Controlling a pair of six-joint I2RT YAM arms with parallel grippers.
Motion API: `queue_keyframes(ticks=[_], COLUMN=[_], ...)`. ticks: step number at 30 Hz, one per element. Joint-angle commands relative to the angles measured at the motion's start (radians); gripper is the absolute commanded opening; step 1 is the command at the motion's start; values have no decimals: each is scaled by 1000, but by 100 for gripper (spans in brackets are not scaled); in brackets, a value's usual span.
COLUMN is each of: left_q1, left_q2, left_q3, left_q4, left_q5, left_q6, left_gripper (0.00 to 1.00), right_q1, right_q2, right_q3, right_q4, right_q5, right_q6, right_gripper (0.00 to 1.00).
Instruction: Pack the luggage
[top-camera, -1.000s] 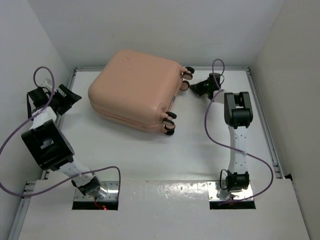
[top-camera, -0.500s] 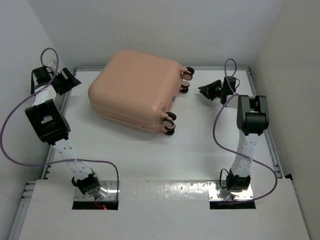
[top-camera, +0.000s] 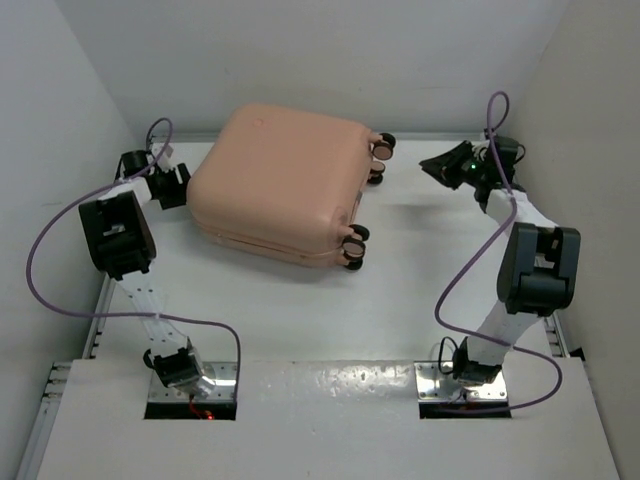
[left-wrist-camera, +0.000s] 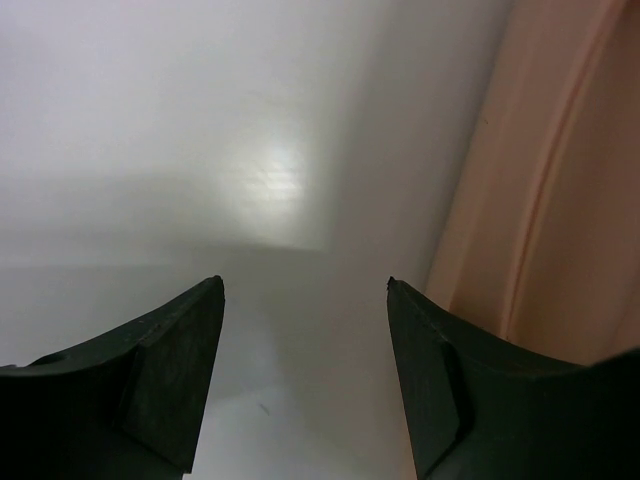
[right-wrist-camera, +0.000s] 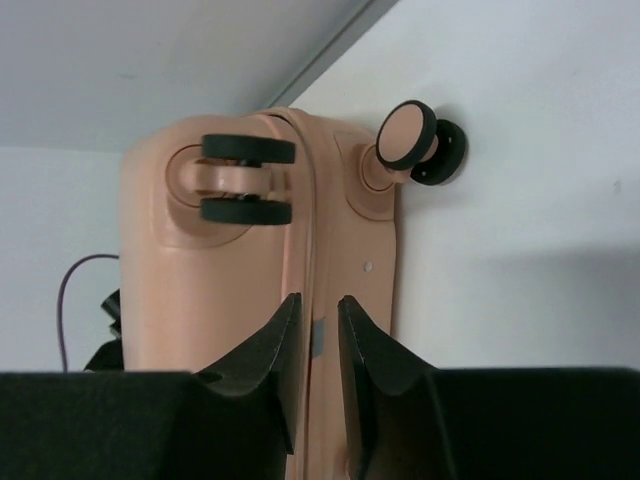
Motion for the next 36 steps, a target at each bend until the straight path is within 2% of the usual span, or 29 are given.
queue_keyframes(ticks=[1, 4, 6, 8, 11, 16, 17, 22, 27, 36], left_q1=[-169, -231, -231, -198, -127, -115, -139, -194, -239, -259], left_q2=[-128, -208, -233, -259, -309, -406, -417, -406, -372, -329], left_q3=[-141, -221, -244, -277, -299, -324, -324, -324, -324, -290], left_q4=[-91, -42, -33, 9, 55, 81, 90, 81, 81, 90], left_q5=[205, 216, 178, 92, 56, 44, 44, 64, 30, -40], left_q6=[32, -10, -56, -106, -143, -152, -152, -152, -152, -162], left_gripper=[71, 71, 71, 74, 74, 74, 74, 72, 72, 68], right_q1=[-26, -52, -78, -105, -128, -158, -160, -171, -172, -197], right_q2=[-76, -108, -123, -143, -153, -160, -157, -166, -174, -220], right_q3=[65, 67, 61, 50, 55, 44, 48, 47, 65, -76], right_q4=[-91, -116, -119, -130, -189, -257, -272, -320, -437, -469], right_q5=[-39, -41, -53, -53, -55, -58, -56, -61, -92, -157], right_q6=[-152, -210, -215, -235, -305, -395, -410, -450, -575, -660], right_gripper=[22, 23, 23, 23, 23, 23, 23, 23, 22, 19])
